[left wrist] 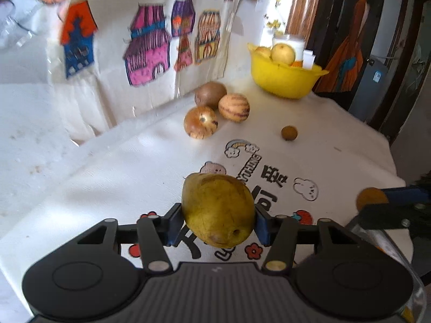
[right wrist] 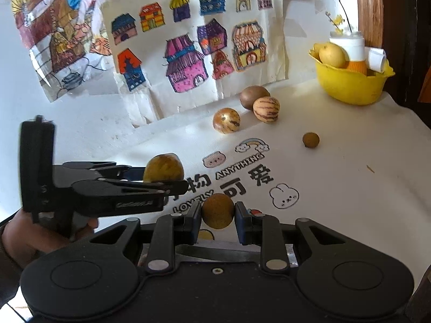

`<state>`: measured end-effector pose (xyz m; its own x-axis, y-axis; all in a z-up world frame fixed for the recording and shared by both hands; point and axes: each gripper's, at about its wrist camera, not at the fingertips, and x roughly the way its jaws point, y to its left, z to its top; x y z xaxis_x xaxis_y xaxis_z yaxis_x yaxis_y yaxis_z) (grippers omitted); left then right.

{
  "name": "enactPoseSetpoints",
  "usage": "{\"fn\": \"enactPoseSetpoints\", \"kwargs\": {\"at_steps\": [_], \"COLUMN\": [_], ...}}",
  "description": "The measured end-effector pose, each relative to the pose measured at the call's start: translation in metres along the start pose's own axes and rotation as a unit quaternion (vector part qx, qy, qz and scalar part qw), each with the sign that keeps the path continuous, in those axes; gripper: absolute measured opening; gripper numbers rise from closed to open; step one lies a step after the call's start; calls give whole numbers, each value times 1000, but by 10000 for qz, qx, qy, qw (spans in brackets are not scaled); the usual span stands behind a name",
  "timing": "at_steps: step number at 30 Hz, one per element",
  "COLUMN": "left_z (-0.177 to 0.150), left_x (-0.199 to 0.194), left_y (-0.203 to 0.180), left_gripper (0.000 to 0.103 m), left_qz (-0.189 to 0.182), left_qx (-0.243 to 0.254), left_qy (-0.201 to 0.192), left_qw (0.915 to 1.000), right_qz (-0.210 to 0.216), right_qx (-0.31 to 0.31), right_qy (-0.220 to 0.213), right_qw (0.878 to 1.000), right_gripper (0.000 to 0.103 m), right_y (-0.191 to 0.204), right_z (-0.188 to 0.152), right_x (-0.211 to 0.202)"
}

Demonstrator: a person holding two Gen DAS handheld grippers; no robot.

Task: Organize fruits
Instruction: 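Carry the yellow pear and small brown fruit over the metal tray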

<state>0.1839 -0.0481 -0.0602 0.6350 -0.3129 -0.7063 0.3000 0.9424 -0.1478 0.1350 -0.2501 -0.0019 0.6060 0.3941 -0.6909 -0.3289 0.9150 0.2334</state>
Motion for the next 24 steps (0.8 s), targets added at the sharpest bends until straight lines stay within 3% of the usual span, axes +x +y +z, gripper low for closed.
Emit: {"fn": "enactPoseSetpoints", "kwargs": {"at_steps": [13,24], "left_z": [-6,-26], "left_x": [-81,-132], "left_y": [-28,-55], "left_gripper": [58,58], "left_qz": [-22,-134], "left_qx": [214,391], "left_qy": [-496,-774], "left_qw": [9985,9961], "right_qz": [-66,-196], "right_qx": [-174,-212], "right_qy": [-460,-823], "right_qw": [9988,9962], "right_gripper": [28,28], "right_y": [27,44], "right_z": [-2,-25], "right_x": [-51,-107]}}
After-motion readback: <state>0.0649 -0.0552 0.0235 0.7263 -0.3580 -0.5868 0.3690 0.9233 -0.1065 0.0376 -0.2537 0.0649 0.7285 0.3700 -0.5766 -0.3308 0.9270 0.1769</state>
